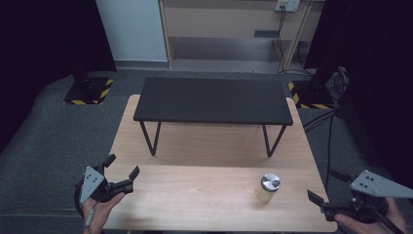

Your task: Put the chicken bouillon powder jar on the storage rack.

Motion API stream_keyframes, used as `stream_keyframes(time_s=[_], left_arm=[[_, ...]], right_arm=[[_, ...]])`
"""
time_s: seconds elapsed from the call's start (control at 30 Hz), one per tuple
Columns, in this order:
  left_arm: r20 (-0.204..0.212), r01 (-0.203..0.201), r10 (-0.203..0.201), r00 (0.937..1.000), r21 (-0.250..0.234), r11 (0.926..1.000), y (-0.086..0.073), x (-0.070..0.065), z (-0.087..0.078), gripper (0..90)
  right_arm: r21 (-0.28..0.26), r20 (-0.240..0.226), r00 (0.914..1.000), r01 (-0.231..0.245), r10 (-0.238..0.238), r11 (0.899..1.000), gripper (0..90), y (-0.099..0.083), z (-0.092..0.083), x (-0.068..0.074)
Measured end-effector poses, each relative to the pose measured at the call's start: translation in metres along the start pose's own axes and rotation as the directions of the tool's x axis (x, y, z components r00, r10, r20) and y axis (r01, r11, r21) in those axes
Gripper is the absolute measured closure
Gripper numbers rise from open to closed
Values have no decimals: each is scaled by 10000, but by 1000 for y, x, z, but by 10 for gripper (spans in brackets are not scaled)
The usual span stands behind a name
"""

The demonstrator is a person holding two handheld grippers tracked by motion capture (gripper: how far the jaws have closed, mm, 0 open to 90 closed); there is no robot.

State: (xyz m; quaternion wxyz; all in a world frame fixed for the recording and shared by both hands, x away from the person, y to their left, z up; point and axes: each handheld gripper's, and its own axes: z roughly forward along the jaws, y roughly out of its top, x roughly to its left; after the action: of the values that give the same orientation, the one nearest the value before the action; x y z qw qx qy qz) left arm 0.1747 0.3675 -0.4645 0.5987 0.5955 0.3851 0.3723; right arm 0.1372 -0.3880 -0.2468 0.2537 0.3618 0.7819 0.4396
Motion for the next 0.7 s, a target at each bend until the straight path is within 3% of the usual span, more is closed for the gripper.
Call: stream_keyframes(time_s=[0.43, 0.7], left_arm=[[-11, -49, 49, 10000, 53, 10000, 0, 0, -1, 35], [-9, -87, 87, 10000, 65, 9999, 0, 0, -1, 35]], right_arm=[[61, -47, 10000, -9, 9, 10000, 80, -12, 13, -7], [384, -146, 9999, 38, -33, 9993, 87, -24, 28, -13]])
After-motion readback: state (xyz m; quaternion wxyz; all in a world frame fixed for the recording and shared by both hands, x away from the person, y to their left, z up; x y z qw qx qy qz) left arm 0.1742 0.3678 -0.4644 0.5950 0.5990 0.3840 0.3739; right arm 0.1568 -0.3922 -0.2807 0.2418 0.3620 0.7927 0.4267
